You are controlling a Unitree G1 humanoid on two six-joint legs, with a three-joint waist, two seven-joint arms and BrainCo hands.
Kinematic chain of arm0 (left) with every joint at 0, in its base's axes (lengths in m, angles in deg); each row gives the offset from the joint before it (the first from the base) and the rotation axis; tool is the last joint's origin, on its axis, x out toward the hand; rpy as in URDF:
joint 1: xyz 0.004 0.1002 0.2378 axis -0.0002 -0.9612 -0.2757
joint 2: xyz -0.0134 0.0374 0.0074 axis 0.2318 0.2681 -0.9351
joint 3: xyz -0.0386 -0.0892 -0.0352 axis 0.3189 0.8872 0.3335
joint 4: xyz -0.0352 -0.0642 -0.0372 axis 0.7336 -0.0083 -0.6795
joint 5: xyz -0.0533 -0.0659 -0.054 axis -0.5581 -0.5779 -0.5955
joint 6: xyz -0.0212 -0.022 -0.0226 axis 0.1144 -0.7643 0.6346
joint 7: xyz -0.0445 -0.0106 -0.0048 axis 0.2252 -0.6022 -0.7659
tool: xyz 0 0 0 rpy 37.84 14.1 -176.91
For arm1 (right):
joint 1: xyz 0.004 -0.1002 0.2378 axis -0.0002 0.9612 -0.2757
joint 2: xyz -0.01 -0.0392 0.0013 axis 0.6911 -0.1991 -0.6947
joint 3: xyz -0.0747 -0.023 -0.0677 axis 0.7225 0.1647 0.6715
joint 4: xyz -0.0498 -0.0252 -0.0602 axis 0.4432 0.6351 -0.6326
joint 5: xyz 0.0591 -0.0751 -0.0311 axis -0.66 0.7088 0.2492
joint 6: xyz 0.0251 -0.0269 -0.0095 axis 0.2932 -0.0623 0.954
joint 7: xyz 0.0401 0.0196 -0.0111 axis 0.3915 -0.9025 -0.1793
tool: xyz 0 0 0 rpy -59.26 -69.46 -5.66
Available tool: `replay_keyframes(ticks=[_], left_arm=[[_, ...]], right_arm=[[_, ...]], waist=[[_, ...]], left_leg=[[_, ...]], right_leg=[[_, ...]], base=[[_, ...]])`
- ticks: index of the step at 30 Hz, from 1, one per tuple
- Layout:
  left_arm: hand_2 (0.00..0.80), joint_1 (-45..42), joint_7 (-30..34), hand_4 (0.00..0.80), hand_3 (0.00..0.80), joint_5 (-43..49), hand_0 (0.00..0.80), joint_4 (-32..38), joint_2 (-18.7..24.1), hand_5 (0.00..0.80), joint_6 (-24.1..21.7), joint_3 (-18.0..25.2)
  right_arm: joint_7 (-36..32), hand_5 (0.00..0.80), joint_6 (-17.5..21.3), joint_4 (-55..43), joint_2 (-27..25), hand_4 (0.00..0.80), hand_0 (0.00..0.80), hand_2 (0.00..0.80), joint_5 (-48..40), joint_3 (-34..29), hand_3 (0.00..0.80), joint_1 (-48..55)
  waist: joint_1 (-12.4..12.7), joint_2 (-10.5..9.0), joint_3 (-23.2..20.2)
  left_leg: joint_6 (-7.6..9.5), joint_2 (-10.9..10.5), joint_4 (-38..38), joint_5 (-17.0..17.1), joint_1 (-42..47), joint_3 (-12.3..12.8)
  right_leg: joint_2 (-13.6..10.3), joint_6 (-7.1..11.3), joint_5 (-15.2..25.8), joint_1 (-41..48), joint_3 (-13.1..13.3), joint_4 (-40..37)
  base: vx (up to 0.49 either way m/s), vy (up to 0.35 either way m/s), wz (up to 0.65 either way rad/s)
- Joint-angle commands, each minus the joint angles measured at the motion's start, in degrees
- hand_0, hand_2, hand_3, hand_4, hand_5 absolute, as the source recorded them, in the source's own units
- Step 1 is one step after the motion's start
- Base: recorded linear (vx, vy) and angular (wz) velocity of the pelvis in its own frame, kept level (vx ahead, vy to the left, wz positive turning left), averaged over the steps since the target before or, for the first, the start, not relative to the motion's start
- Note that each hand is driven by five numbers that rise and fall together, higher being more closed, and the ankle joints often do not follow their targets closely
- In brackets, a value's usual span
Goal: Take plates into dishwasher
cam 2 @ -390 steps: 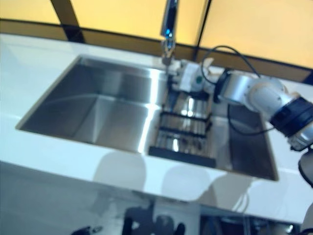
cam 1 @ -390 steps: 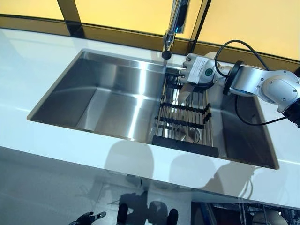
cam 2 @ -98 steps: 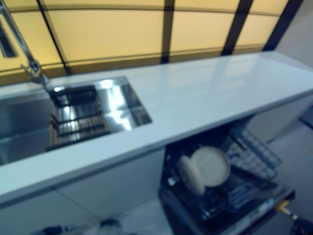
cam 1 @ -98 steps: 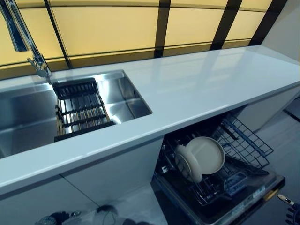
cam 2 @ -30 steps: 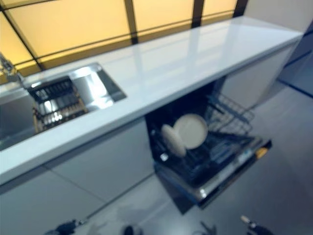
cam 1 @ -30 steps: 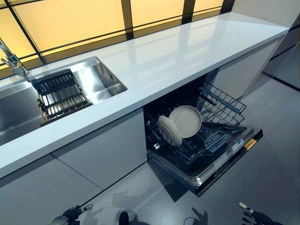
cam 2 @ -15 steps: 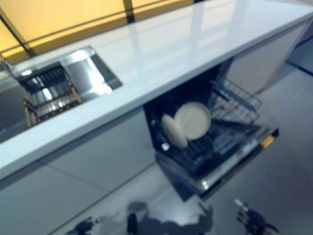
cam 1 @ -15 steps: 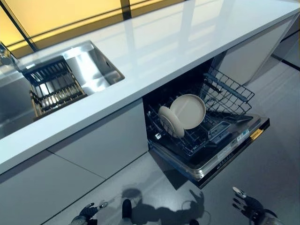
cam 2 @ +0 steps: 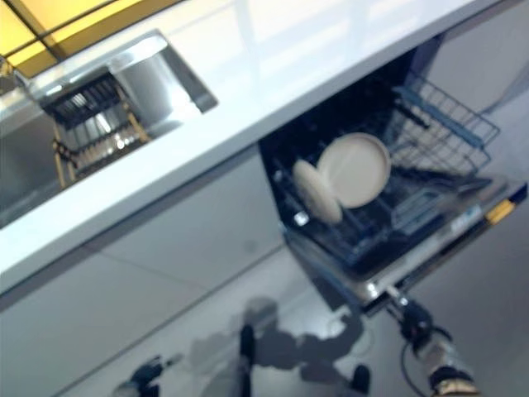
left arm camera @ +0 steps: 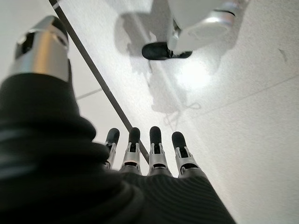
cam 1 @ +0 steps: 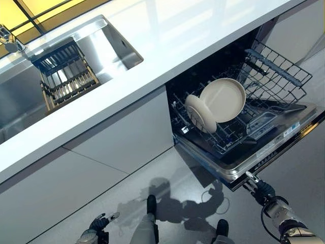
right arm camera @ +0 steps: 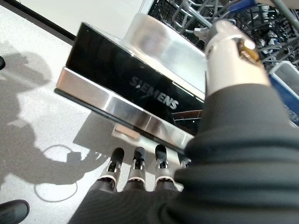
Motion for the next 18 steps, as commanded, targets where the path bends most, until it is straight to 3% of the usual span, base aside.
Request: replay_keyframes(ticks=[1,10,18], left_arm=[[0.000,0.54,0.05,0.000,0.000,-1.99,0.000,-0.12,2.22,0.000,-0.02,0.50],[0.000,-1.28,1.55,0.000,0.000,-2.02,0.000,0.03,1.18,0.000,-1.62,-0.13],[0.000,-2.45,2.17,0.000,0.000,-0.28,0.000,0.28,1.13,0.000,-1.48,-0.55]], right_arm=[[-2.92,0.000,3.53,-3.92,-2.13,0.000,0.000,0.000,-3.41,0.69,0.000,-6.71],[-4.50,0.000,6.46,-10.25,-3.87,0.000,0.000,0.000,-6.67,2.22,0.000,-13.25],[-6.94,0.000,8.91,-17.34,-3.36,0.000,0.000,0.000,-8.21,6.45,0.000,-18.35]], waist=[[1.43,0.06,0.40],[2.27,2.64,0.39],[3.10,3.03,-0.58]], left_leg=[[2.70,-0.68,3.55,-1.55,-1.63,-2.14],[2.80,-1.92,1.76,-0.85,-1.01,-2.04],[2.72,-2.18,0.36,-0.64,0.77,-2.33]], right_leg=[[0.21,-5.85,0.99,-3.76,-0.50,6.04],[-0.91,-5.73,0.41,-5.51,-0.99,7.64],[-1.46,-5.50,0.54,-4.68,-1.74,7.42]], base=[[-0.027,0.047,0.02],[-0.027,0.048,0.00],[0.005,0.017,-0.04]])
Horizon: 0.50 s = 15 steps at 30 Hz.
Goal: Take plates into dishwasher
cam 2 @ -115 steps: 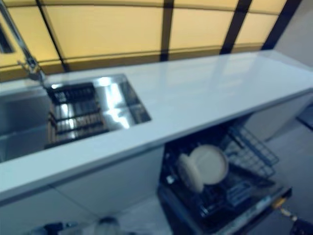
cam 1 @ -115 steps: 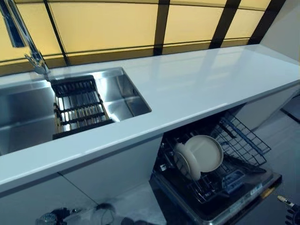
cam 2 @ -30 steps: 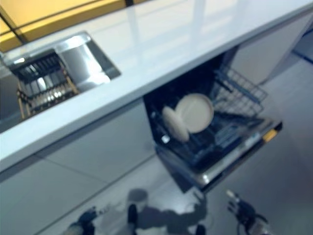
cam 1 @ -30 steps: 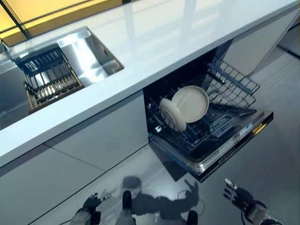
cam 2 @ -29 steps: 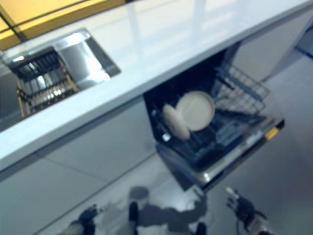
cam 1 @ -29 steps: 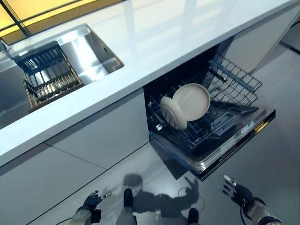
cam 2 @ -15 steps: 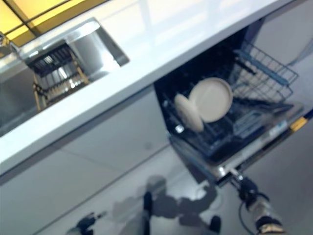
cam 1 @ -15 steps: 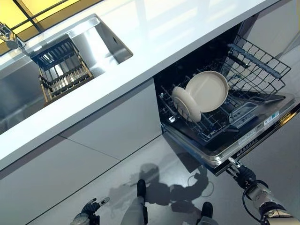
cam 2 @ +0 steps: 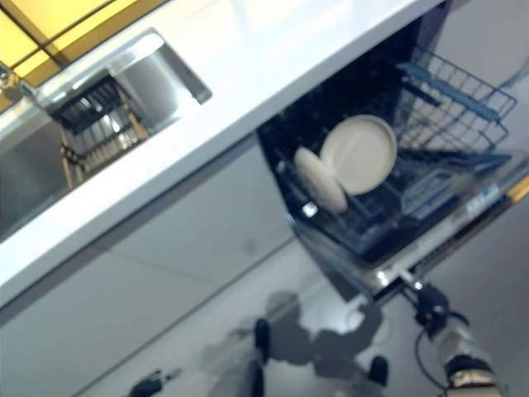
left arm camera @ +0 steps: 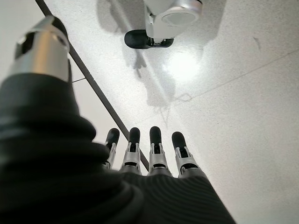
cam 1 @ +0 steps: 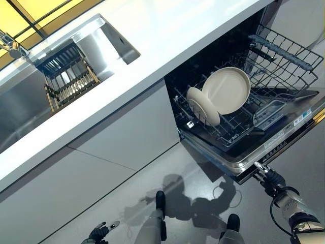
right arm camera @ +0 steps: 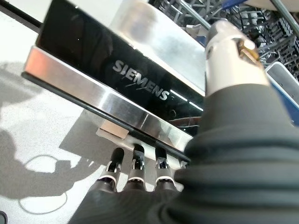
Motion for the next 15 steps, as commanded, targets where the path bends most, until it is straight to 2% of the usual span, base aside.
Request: replay_keyframes(ticks=[1,15], left_arm=[[0.000,1.46,0.11,0.000,0.000,-0.15,0.000,0.18,2.03,0.000,-0.39,-0.71],[0.000,1.65,-0.45,0.000,0.000,1.40,0.000,-0.90,0.39,0.000,1.79,-2.89]], right_arm=[[-6.89,0.000,7.94,-15.07,2.32,0.000,0.000,0.000,-4.28,2.38,0.000,-17.62],[-5.79,0.000,7.32,-17.92,4.94,0.000,0.000,0.000,-5.56,6.87,0.000,-26.05]], waist=[[3.52,-1.11,-1.75],[5.48,-1.22,-5.07]], left_leg=[[1.98,-1.50,1.22,-1.57,1.79,-1.75],[1.77,-1.77,-1.71,-1.24,5.59,-2.91]], right_leg=[[-0.55,-5.72,0.69,-1.48,-2.25,4.90],[-1.04,-5.20,1.89,2.94,-4.68,1.51]], base=[[0.031,0.026,-0.01],[0.043,0.022,-0.04]])
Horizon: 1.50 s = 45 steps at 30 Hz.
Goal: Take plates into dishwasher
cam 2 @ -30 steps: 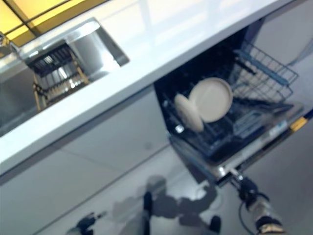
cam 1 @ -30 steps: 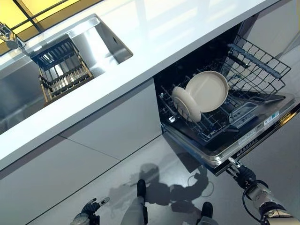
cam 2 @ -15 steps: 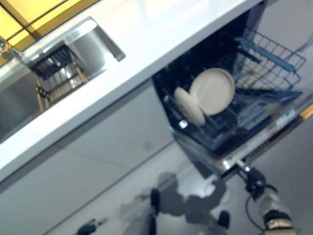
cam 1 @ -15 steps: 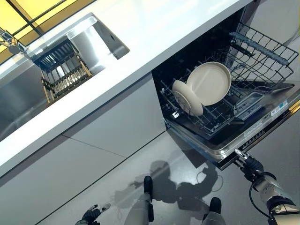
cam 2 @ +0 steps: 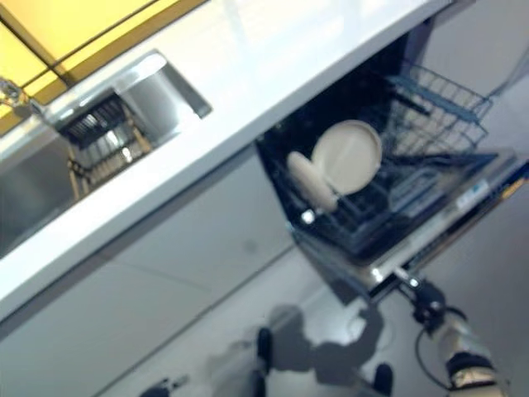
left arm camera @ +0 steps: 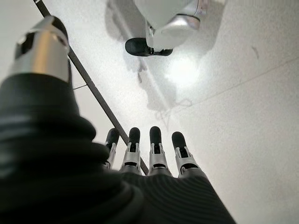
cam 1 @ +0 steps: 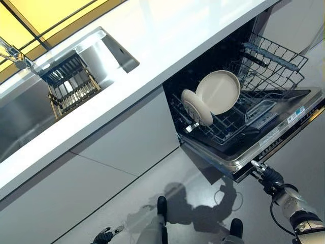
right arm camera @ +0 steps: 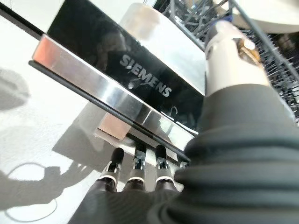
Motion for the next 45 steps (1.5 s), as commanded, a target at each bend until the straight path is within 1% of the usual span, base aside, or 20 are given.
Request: replay_keyframes(ticks=[1,7,12,18,21,24,26,27,32,34,35,36,39,41,42,43,45], left_arm=[[0.000,2.46,-0.68,0.000,0.000,1.37,0.000,-0.56,2.73,0.000,0.69,-2.90],[0.000,1.98,-1.06,0.000,0.000,2.46,0.000,-0.35,2.93,0.000,1.20,-2.72],[0.000,1.82,-1.31,0.000,0.000,2.74,0.000,-0.36,3.05,0.000,1.26,-2.52],[0.000,1.83,-1.74,0.000,0.000,3.61,0.000,-0.56,3.32,0.000,1.98,-2.27],[0.000,1.15,-1.86,0.000,0.000,4.42,0.000,-0.59,3.57,0.000,2.37,-1.48],[0.000,0.67,-2.18,0.000,0.000,4.74,0.000,-0.44,3.56,0.000,2.26,-1.23],[0.000,0.31,-2.06,0.000,0.000,5.42,0.000,-0.35,3.88,0.000,2.33,-0.85],[0.000,0.29,-2.06,0.000,0.000,5.42,0.000,-0.35,3.90,0.000,2.34,-0.87],[0.000,0.91,-2.21,0.000,0.000,6.08,0.000,-0.71,4.03,0.000,3.32,-0.37],[0.000,0.74,-2.35,0.000,0.000,5.83,0.000,-0.54,4.04,0.000,3.55,-0.14],[0.000,0.67,-2.56,0.000,0.000,5.79,0.000,-0.60,3.91,0.000,3.70,0.08],[0.000,0.63,-2.86,0.000,0.000,5.73,0.000,-0.86,3.78,0.000,4.13,0.59],[0.000,0.65,-3.04,0.000,0.000,5.39,0.000,-1.20,3.52,0.000,5.02,1.25],[0.000,0.74,-3.15,0.000,0.000,4.81,0.000,-2.17,2.86,0.000,5.67,1.26],[0.000,0.72,-3.17,0.000,0.000,4.78,0.000,-2.48,2.67,0.000,5.69,1.32],[0.000,0.76,-3.57,0.000,0.000,4.19,0.000,-3.44,2.17,0.000,5.68,1.52],[0.000,0.86,-3.79,0.000,0.000,3.87,0.000,-4.14,1.91,0.000,5.64,1.94]], right_arm=[[-6.27,0.000,7.33,-14.29,6.14,0.000,0.000,0.000,-4.00,2.07,0.000,-26.22],[-5.63,0.000,7.50,-14.68,6.41,0.000,0.000,0.000,-4.71,2.50,0.000,-26.90],[-5.02,0.000,7.73,-15.24,6.75,0.000,0.000,0.000,-4.86,2.98,0.000,-27.29],[-4.38,0.000,7.15,-12.97,5.59,0.000,0.000,0.000,-3.33,2.48,0.000,-27.17],[-2.02,0.000,5.73,-12.81,5.25,0.000,0.000,0.000,1.01,2.70,0.000,-24.97],[-3.01,0.000,5.29,-12.58,4.90,0.000,0.000,0.000,0.94,2.90,0.000,-23.08],[-3.32,0.000,4.92,-13.16,4.44,0.000,0.000,0.000,0.77,2.60,0.000,-20.56],[-3.30,0.000,4.91,-13.19,4.46,0.000,0.000,0.000,0.78,2.57,0.000,-20.51],[-0.67,0.000,1.74,-12.39,3.74,0.000,0.000,0.000,6.27,1.73,0.000,-16.78],[0.60,0.000,0.23,-11.57,3.32,0.000,0.000,0.000,10.29,1.63,0.000,-15.20],[0.17,0.000,-0.47,-11.11,3.21,0.000,0.000,0.000,11.66,1.70,0.000,-14.26],[1.15,0.000,-2.00,-10.46,3.35,0.000,0.000,0.000,16.03,1.88,0.000,-12.05],[3.06,0.000,-3.75,-9.37,3.58,0.000,0.000,0.000,21.62,2.47,0.000,-8.88],[4.83,0.000,-4.88,-8.47,4.40,0.000,0.000,0.000,25.83,3.21,0.000,-5.60],[5.66,0.000,-5.17,-8.48,4.83,0.000,0.000,0.000,26.39,3.54,0.000,-4.64],[6.97,0.000,-6.23,-9.05,6.32,0.000,0.000,0.000,28.68,4.13,0.000,-1.69],[7.56,0.000,-6.88,-9.25,7.69,0.000,0.000,0.000,31.16,4.43,0.000,0.78]], waist=[[5.62,-1.83,-4.99],[6.58,-2.81,-5.52],[7.07,-3.51,-5.84],[7.55,-4.63,-6.66],[7.43,-5.76,-7.26],[7.32,-6.61,-7.63],[7.17,-7.57,-8.31],[7.17,-7.57,-8.32],[6.85,-9.45,-10.19],[6.72,-10.07,-11.00],[6.61,-10.38,-11.46],[6.37,-11.01,-12.52],[6.12,-11.79,-14.04],[5.83,-12.36,-15.53],[5.73,-12.53,-15.93],[5.31,-12.97,-16.90],[4.98,-13.26,-17.61]], left_leg=[[1.81,-1.42,0.47,-1.33,1.60,-1.42],[1.84,-1.29,-0.50,-1.24,2.67,-1.98],[1.88,-1.15,-0.83,-1.30,3.09,-2.21],[1.81,-0.91,-0.79,-1.57,3.98,-2.76],[1.64,-0.37,-1.31,-1.46,4.72,-2.71],[1.51,0.17,-2.06,-1.32,5.41,-2.72],[1.32,0.69,-2.77,-1.11,6.04,-2.65],[1.31,0.70,-2.80,-1.10,6.06,-2.66],[0.96,1.71,-3.60,-0.99,6.93,-1.99],[0.78,2.07,-4.10,-0.95,7.41,-1.77],[0.69,2.21,-4.26,-0.95,7.59,-1.69],[0.53,2.40,-4.54,-0.88,7.86,-1.46],[0.35,2.52,-4.99,-0.78,8.21,-1.24],[0.27,2.58,-5.47,-0.58,8.47,-1.00],[0.27,2.57,-5.57,-0.57,8.53,-0.91],[0.23,2.56,-5.66,-0.68,8.70,-0.68],[0.19,2.55,-5.66,-0.80,8.83,-0.50]], right_leg=[[-0.98,-5.55,-1.40,-2.10,-3.16,6.92],[-0.97,-5.24,-0.83,-0.60,-4.53,5.95],[-0.88,-5.09,-0.63,0.12,-5.11,5.44],[-0.74,-5.00,-0.42,1.64,-5.95,4.90],[-0.16,-4.83,-0.01,2.54,-6.00,3.92],[0.44,-4.77,0.34,3.33,-5.96,2.82],[1.17,-4.72,0.80,4.50,-6.01,1.20],[1.19,-4.72,0.84,4.56,-6.04,1.11],[2.28,-4.60,1.43,6.80,-6.37,-1.52],[2.71,-4.52,1.72,7.67,-6.35,-2.69],[2.90,-4.49,1.90,8.18,-6.25,-3.36],[3.26,-4.37,2.28,9.16,-6.11,-4.58],[3.74,-4.23,2.73,10.61,-6.09,-6.27],[4.14,-4.21,2.96,11.90,-6.11,-7.60],[4.26,-4.21,3.00,12.22,-6.02,-7.93],[4.57,-4.24,3.06,12.98,-5.96,-8.66],[4.77,-4.23,3.07,13.40,-5.88,-9.09]], base=[[0.043,-0.005,-0.07],[0.027,-0.027,0.04],[0.016,-0.023,0.07],[0.048,-0.018,0.10],[0.077,-0.034,0.07],[0.083,-0.054,0.11],[0.077,-0.049,0.19],[0.051,-0.036,0.21],[0.073,-0.042,0.18],[0.075,-0.028,0.04],[0.108,-0.021,0.01],[0.127,-0.019,0.01],[0.101,-0.010,0.09],[0.122,0.009,0.05],[0.137,0.029,0.05],[0.090,0.024,0.08],[0.084,0.035,0.06]])
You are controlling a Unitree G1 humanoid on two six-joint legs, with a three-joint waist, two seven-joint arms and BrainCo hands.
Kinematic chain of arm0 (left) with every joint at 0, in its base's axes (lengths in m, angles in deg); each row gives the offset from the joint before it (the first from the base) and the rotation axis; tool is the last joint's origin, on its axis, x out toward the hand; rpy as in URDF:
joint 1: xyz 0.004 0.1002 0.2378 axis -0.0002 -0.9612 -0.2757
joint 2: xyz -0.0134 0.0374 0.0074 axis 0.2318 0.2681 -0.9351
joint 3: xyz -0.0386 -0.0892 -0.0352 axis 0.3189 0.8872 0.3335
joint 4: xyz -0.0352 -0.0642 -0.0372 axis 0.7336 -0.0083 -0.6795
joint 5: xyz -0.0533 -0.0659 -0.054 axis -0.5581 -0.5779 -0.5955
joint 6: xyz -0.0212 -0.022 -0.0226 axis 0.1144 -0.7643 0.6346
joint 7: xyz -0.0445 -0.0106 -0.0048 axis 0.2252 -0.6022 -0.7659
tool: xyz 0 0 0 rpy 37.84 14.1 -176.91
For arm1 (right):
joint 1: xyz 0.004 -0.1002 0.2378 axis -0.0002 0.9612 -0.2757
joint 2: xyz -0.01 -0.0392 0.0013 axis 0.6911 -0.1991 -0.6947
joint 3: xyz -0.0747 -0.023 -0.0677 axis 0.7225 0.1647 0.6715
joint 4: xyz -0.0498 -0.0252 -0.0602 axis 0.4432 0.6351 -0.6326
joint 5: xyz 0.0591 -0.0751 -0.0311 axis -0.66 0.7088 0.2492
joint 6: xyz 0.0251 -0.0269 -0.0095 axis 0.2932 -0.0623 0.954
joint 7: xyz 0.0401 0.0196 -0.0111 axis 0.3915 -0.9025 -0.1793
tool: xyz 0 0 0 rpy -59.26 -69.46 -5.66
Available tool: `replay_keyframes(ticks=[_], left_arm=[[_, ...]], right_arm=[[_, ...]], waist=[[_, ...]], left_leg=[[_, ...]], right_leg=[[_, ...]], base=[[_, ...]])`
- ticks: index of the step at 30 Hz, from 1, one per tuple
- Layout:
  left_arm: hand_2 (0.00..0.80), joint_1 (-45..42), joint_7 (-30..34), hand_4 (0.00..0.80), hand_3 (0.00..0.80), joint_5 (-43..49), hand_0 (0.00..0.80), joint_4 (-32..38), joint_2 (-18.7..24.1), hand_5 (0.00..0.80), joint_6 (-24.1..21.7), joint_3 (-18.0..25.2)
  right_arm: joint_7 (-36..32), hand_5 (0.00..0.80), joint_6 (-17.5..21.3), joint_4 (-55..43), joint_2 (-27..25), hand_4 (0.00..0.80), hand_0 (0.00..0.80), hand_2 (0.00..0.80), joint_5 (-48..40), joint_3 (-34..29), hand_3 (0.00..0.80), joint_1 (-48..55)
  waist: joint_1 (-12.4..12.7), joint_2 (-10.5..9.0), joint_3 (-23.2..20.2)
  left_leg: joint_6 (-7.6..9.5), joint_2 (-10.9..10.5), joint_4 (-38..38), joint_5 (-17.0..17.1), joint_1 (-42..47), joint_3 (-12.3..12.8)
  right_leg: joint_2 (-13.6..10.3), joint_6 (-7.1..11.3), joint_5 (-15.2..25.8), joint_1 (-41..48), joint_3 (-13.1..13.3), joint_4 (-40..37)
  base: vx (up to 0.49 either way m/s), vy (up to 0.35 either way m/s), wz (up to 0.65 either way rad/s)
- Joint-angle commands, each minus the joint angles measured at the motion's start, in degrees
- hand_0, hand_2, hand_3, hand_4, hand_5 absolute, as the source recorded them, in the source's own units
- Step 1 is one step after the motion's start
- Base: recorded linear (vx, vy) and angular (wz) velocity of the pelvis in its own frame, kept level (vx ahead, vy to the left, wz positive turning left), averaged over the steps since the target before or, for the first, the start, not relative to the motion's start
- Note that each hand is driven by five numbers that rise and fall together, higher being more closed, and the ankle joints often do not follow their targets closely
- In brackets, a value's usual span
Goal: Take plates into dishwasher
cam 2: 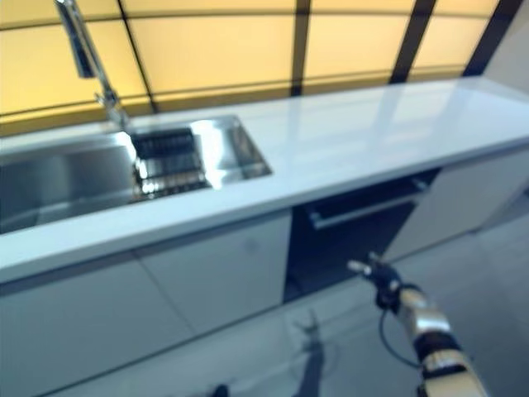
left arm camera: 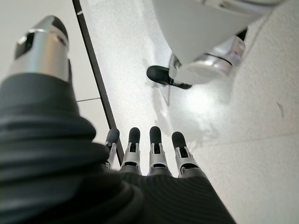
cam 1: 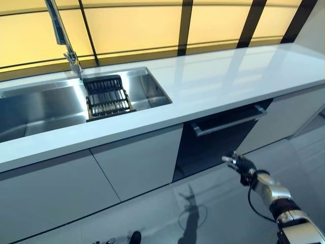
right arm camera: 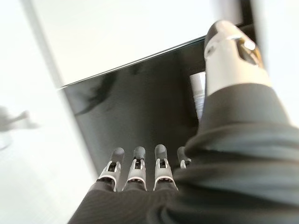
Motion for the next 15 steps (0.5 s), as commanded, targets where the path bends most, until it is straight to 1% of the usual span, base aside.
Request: replay_keyframes(ticks=[1,3,6,8,9,13,15], left_arm=[[0.000,3.22,-1.66,0.000,0.000,-0.63,0.000,-4.44,-1.11,0.000,-0.50,0.07],[0.000,3.05,-2.05,0.000,0.000,-0.70,0.000,-4.44,-1.69,0.000,-0.39,0.37],[0.000,2.66,-2.70,0.000,0.000,-1.12,0.000,-4.99,-2.91,0.000,-0.53,1.43],[0.000,2.49,-2.89,0.000,0.000,-1.03,0.000,-5.04,-3.34,0.000,-0.51,1.79],[0.000,2.52,-3.47,0.000,0.000,-1.43,0.000,-4.85,-3.97,0.000,-0.04,1.78],[0.000,2.63,-3.46,0.000,0.000,-2.11,0.000,-5.27,-4.96,0.000,0.53,2.18],[0.000,2.57,-3.75,0.000,0.000,-2.19,0.000,-4.99,-5.48,0.000,0.59,2.21]], right_arm=[[1.75,0.000,-0.19,-1.99,0.04,0.000,0.000,0.000,5.99,2.26,0.000,1.86],[0.68,0.000,-0.62,-2.36,1.57,0.000,0.000,0.000,7.28,3.22,0.000,4.68],[0.50,0.000,1.32,-3.50,6.13,0.000,0.000,0.000,7.46,4.81,0.000,10.59],[-0.10,0.000,1.82,-3.99,7.50,0.000,0.000,0.000,6.96,5.41,0.000,12.17],[0.00,0.000,2.46,-4.26,9.87,0.000,0.000,0.000,6.04,6.52,0.000,14.00],[-0.87,0.000,3.52,-3.13,13.89,0.000,0.000,0.000,6.17,8.20,0.000,16.41],[-1.48,0.000,3.43,-2.33,15.17,0.000,0.000,0.000,5.90,8.84,0.000,17.21]], waist=[[-0.22,1.78,-1.21],[-0.38,1.58,-1.80],[-0.94,1.27,-2.99],[-1.09,1.16,-3.37],[-1.33,1.14,-3.78],[-1.71,1.23,-4.53],[-1.72,1.30,-4.79]], left_leg=[[1.40,1.96,-0.24,-1.10,1.96,4.71],[1.45,1.95,-0.24,-1.18,2.07,4.96],[1.49,1.98,-0.24,-1.50,2.61,5.30],[1.56,1.91,-0.24,-1.59,2.72,5.37],[1.60,1.93,-0.24,-1.72,2.91,5.54],[1.69,1.92,-0.24,-1.91,3.24,5.68],[1.80,1.80,-0.24,-2.03,3.40,5.53]], right_leg=[[1.32,-4.13,2.39,-2.81,0.22,3.91],[1.42,-4.08,2.54,-2.47,0.27,3.39],[1.71,-4.02,2.82,-2.26,0.56,2.83],[1.76,-3.99,2.96,-2.26,0.74,2.58],[1.85,-3.96,2.98,-2.24,0.95,2.44],[1.99,-3.96,2.80,-2.15,1.16,2.53],[2.05,-3.94,2.59,-2.04,1.26,2.71]], base=[[0.073,0.041,0.02],[0.047,0.036,-0.01],[0.048,0.043,0.00],[0.040,0.035,-0.01],[0.038,0.034,-0.01],[0.039,0.036,0.00],[0.042,0.034,0.00]])
